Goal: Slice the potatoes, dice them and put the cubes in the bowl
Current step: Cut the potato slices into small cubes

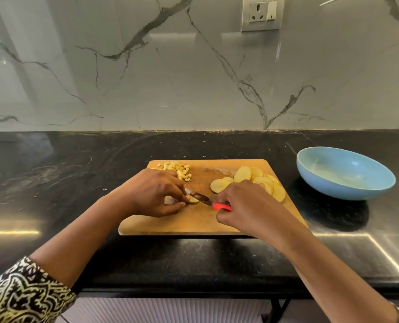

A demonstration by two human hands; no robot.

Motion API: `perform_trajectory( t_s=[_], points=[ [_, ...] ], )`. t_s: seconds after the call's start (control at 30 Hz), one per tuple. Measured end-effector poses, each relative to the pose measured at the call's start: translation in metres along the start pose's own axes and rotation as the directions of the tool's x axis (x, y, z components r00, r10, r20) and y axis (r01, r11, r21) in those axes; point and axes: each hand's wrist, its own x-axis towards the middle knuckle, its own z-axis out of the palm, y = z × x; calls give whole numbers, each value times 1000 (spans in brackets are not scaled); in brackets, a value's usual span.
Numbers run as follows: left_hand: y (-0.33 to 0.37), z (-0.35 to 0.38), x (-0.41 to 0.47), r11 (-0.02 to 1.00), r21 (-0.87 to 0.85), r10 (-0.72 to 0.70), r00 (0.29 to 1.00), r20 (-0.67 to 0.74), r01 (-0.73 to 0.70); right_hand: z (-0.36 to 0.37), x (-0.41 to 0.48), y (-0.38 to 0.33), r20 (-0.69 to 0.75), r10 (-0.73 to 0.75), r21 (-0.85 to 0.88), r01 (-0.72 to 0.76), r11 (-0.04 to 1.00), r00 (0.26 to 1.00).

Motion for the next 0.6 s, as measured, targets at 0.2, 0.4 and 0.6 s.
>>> perform_trajectory(
  t_s=[0.2,0.4,0.6],
  points=[
    [-1,0,-1,999,-28,-31,999,23,32,-16,-34,2,68,-14,-127,23,992,998],
    [-9,10,-2,972,-176,-165,985,-50,154,-41,-51,4,120,53,-154,-34,987,991],
    [-11,10,8,933,-236,-244,959,146,273,-34,-61,8,-24,119,-18,-120,993,993]
  ],
)
